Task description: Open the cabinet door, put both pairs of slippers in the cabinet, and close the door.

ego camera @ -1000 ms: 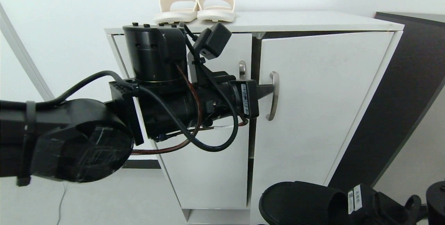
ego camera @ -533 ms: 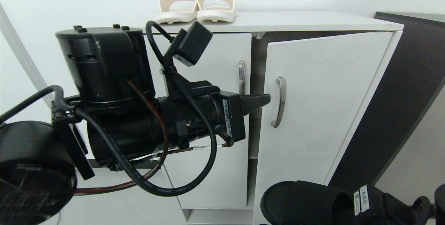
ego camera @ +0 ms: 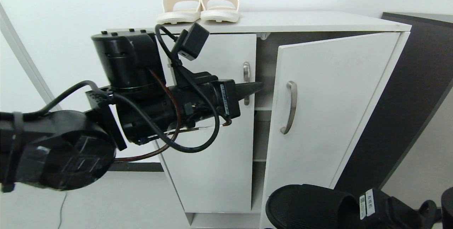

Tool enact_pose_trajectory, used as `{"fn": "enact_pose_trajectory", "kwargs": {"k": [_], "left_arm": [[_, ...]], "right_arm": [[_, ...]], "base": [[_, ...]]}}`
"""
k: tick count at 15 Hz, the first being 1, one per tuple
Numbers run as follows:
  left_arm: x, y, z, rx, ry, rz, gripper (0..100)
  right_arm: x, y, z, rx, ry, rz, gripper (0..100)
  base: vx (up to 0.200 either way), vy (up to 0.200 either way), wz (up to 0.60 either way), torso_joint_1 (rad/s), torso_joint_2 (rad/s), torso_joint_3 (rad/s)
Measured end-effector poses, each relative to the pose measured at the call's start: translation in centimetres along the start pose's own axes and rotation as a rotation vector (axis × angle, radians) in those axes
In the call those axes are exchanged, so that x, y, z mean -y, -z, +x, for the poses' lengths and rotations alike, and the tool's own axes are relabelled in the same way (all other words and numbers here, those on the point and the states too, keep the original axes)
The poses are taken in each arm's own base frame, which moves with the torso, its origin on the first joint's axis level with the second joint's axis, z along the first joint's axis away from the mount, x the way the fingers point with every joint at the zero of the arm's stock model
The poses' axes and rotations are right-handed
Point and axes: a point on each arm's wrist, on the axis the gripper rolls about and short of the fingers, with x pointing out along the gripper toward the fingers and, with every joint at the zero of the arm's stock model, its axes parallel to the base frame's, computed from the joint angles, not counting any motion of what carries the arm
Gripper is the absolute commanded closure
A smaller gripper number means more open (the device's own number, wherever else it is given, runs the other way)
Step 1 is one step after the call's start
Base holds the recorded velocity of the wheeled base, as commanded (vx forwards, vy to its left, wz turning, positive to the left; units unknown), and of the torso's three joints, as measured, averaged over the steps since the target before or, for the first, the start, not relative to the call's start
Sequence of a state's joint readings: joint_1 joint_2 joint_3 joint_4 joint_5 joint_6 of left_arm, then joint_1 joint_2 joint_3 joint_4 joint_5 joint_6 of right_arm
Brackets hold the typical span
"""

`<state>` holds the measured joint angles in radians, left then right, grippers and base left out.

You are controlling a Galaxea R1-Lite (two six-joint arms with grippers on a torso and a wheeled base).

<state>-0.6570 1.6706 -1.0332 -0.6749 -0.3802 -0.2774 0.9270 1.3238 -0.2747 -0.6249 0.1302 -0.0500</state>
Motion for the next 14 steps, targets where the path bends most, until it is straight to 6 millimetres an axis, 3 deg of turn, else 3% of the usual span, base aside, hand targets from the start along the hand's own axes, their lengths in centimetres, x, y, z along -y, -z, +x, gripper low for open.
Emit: {"fn": "enact_pose_trajectory", "kwargs": {"k": [6,11,14], "left_arm": [[-1.8,1.0,3.4,-0.015,-0.006,-0.008,100],[-2.1,1.7,4.2,-0.014,-0.002,-0.006,100],[-0.1,2.7,5.2,-0.021,0.065,-0.003,100]], "right_arm": [[-0.6,0.8,0.0,-0.035,-0.037,-0.010,100],[-1.7,2.2,-0.1,-0.086,-0.097,-0.033,100],[-2.4,3.1,-0.4,-0.115,-0.137,-0.051,100]], "base": [[0.000,0.000,0.00,0.000,0.00,0.000],[-0.200,0.000,0.00,0.001,0.00,0.000],[-0.200,0.000,0.00,0.002,0.00,0.006]]}}
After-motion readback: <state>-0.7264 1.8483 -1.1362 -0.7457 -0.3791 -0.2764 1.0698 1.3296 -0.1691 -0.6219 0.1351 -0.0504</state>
